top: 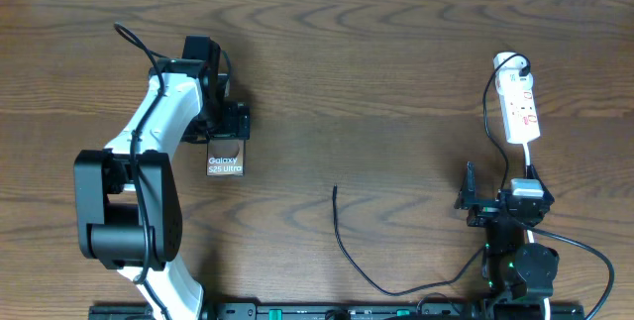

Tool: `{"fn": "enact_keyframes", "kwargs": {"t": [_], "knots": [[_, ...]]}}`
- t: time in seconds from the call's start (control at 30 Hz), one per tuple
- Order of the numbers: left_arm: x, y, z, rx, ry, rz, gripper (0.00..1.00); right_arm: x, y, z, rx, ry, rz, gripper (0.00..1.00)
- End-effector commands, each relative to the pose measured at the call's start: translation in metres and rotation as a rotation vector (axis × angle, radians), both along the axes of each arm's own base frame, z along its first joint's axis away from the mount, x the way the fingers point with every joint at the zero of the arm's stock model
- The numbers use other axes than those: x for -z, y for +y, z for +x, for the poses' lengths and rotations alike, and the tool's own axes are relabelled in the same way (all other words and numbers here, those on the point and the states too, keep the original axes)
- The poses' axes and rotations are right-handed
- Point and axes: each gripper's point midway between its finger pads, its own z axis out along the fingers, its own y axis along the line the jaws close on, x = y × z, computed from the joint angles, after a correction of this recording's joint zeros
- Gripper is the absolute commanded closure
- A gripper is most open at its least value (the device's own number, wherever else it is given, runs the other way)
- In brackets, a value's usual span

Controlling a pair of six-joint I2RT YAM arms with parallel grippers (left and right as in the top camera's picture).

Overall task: Plug charger to phone and switch on socket
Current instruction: 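Move the left gripper over the silver phone and lower onto it, then close the left gripper on the phone's long edges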

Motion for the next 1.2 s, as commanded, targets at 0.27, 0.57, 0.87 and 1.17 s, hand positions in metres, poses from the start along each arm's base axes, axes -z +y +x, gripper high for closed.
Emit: {"fn": "enact_keyframes", "kwargs": {"t": [0.27, 0.57, 0.87, 1.17], "knots": [[0.051, -0.004, -0.013, 0.014, 0.14, -0.005, 0.02, 0.0, 0.001, 0.0, -0.003, 0.001, -0.016, 0.01], [0.052, -0.005, -0.009, 0.015, 0.121, -0.007, 0.02, 0.0, 0.001, 0.0, -0.003, 0.001, -0.016, 0.01], [0.052, -0.015, 0.008, 0.028, 0.053, -0.063, 0.02, 0.0, 0.001, 0.0, -0.003, 0.001, -0.016, 0.01], [0.063, -0.014, -0.01, 0.027, 0.1, -0.061, 0.02, 0.0, 0.001, 0.0, -0.003, 0.001, -0.016, 0.01]]}}
